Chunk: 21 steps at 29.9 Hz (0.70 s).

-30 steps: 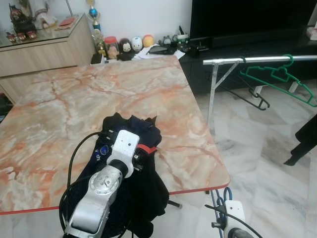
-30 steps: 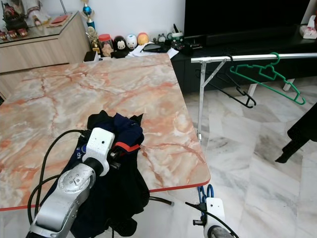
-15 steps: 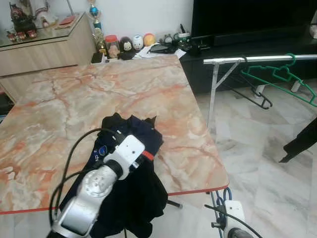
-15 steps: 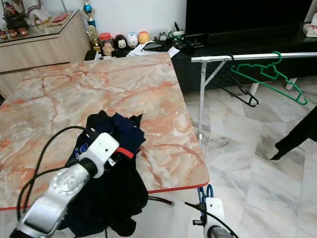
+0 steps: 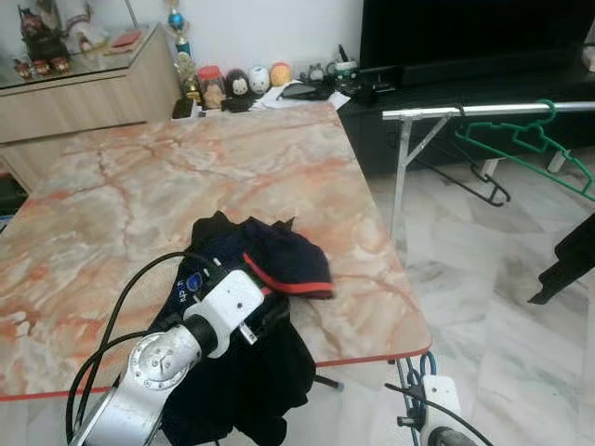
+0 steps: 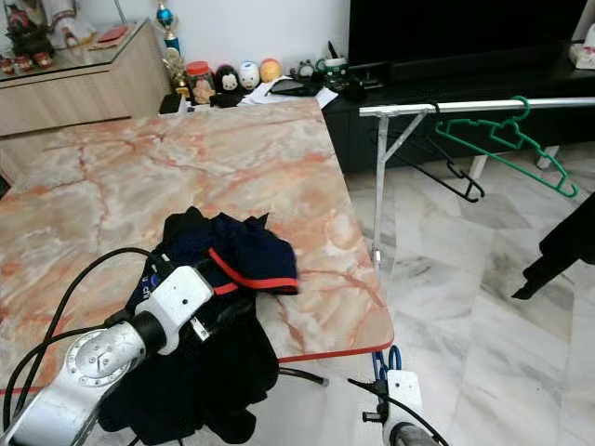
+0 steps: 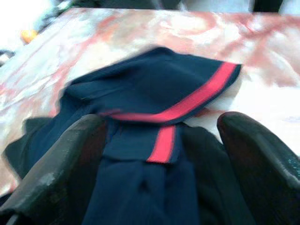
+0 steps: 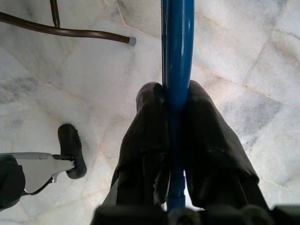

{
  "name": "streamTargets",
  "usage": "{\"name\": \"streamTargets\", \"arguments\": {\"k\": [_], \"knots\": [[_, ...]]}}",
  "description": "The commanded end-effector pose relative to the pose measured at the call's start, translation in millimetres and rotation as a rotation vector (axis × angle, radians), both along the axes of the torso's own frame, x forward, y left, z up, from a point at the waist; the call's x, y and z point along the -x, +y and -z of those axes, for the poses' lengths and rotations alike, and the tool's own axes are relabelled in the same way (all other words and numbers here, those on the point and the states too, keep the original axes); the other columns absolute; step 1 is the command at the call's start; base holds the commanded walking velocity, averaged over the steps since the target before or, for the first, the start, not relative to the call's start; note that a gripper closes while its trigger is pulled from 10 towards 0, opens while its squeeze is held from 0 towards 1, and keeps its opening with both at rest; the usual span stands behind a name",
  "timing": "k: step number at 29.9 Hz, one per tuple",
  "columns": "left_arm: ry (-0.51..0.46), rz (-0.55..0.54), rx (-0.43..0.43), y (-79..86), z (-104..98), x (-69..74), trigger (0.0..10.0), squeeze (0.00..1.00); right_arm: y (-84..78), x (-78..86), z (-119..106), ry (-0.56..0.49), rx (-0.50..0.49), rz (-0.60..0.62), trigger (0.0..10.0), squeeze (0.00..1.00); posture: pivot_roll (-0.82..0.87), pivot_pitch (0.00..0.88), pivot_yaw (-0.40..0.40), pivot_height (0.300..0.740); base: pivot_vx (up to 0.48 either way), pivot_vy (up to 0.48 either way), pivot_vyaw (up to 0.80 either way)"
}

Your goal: Hang hanger

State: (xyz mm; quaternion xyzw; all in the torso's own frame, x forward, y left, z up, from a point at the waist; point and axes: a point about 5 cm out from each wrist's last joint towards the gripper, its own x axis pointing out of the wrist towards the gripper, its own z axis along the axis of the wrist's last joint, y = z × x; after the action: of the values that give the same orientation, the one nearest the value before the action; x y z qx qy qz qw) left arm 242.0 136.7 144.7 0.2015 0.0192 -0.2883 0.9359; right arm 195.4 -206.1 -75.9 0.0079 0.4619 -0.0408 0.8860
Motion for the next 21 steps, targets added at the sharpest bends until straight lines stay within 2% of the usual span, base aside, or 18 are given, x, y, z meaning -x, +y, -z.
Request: {"name": "streamTargets", "arguments": {"k": [1, 4, 7, 9, 13, 14, 21], "knots": [[-0.039, -0.067, 0.047, 10.0, -9, -0.5, 10.0, 0.0, 3.2, -1.2, 0, -0.002, -0.003, -0.008, 10.0, 0.0, -0.04, 0.0, 0.071, 0.74, 0.0, 0.0, 0.0], [-0.09, -0.264, 0.191, 28.3, -10, 1.7, 10.0, 0.0, 2.8, -1.4, 0, -0.003, -0.003, -0.01, 10.0, 0.0, -0.03, 0.0, 0.066, 0.74, 0.0, 0.0, 0.0], [-0.091, -0.39, 0.29, 35.2, -4, 7.4, 10.0, 0.0, 1.8, -1.7, -1, -0.005, -0.001, -0.01, 10.0, 0.0, -0.03, 0.0, 0.063, 0.74, 0.0, 0.0, 0.0], [-0.091, -0.39, 0.29, 35.2, -4, 7.4, 10.0, 0.0, 1.8, -1.7, -1, -0.005, -0.001, -0.01, 10.0, 0.0, -0.03, 0.0, 0.063, 0.74, 0.0, 0.0, 0.0], [-0.097, -0.462, 0.331, 37.3, 0, 8.5, 10.0, 0.0, 1.1, -1.6, -1, -0.006, 0.0, -0.008, 10.0, 0.0, -0.03, 0.0, 0.06, 0.74, 0.0, 0.0, 0.0], [-0.102, -0.521, 0.361, 39.6, 3, 7.8, 10.0, 0.0, 0.7, -1.6, -1, -0.006, 0.001, -0.006, 10.0, 0.0, -0.04, 0.0, 0.057, 0.74, 0.0, 0.0, 0.0], [-0.101, -0.667, 0.418, 48.9, 11, 6.7, 10.0, 0.0, -1.3, -1.3, -1, -0.005, 0.005, -0.002, 10.0, 0.0, -0.04, 0.0, 0.049, 0.74, 0.0, 0.0, 0.0]]}}
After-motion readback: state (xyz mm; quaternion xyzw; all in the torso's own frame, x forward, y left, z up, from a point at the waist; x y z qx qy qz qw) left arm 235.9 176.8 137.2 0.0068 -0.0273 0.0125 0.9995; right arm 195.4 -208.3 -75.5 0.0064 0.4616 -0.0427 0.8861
